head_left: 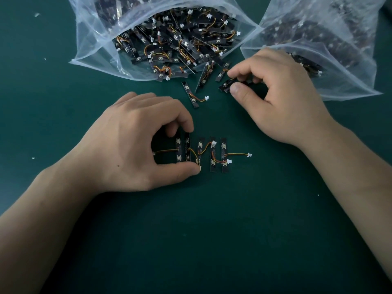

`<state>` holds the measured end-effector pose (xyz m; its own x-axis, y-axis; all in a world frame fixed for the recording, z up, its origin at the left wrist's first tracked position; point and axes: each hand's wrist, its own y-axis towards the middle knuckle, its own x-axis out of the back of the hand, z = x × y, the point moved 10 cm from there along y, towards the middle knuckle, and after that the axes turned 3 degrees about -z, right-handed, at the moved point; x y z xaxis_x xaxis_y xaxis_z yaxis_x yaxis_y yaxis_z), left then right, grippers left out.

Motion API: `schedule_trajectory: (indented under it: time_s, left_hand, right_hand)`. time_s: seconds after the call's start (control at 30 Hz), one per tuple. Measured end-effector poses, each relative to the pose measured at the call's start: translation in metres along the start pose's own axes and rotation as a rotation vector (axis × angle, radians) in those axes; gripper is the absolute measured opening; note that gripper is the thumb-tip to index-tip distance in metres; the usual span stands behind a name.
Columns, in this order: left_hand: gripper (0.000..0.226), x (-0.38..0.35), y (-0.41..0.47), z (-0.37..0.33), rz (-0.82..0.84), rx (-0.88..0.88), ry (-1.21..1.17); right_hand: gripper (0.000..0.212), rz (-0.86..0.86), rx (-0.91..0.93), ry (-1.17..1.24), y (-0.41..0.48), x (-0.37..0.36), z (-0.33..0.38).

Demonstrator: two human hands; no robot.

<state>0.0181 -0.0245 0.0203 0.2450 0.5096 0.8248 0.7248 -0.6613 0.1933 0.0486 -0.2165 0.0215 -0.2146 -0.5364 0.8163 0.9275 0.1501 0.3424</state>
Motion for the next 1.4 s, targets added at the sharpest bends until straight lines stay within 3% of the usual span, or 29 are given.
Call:
schedule_trajectory:
  time_s: [0.77,0.93,1.13,1.3,1.4]
  left_hand:
    - [0.054,-0.001,0.000,0.001,0.023,-0.033,0.019]
    - [0.035,0.009,0.001,0.011,-0.049,0.035,-0.005]
    - [0.025,0.006,0.001,0.011,-0.021,0.047,0.032]
    - [0.028,0.006,0.001,0.010,-0.028,0.027,0.005]
    - [0.041,0.005,0.000,0.004,-0.033,-0.017,-0.013]
  right_hand:
    - [0.028,0.000,0.002,-0.001,0.000,-0.001,0.000]
    - [0.029,0.002,0.002,-0.003,0.000,-0.001,0.000]
    - [0.028,0.002,0.002,-0.010,0.000,-0.001,0.000]
    - [0.029,0.006,0.005,-0.014,0.000,-0.001,-0.001]
    - [0.029,0.009,0.002,-0.012,0.000,-0.001,-0.001]
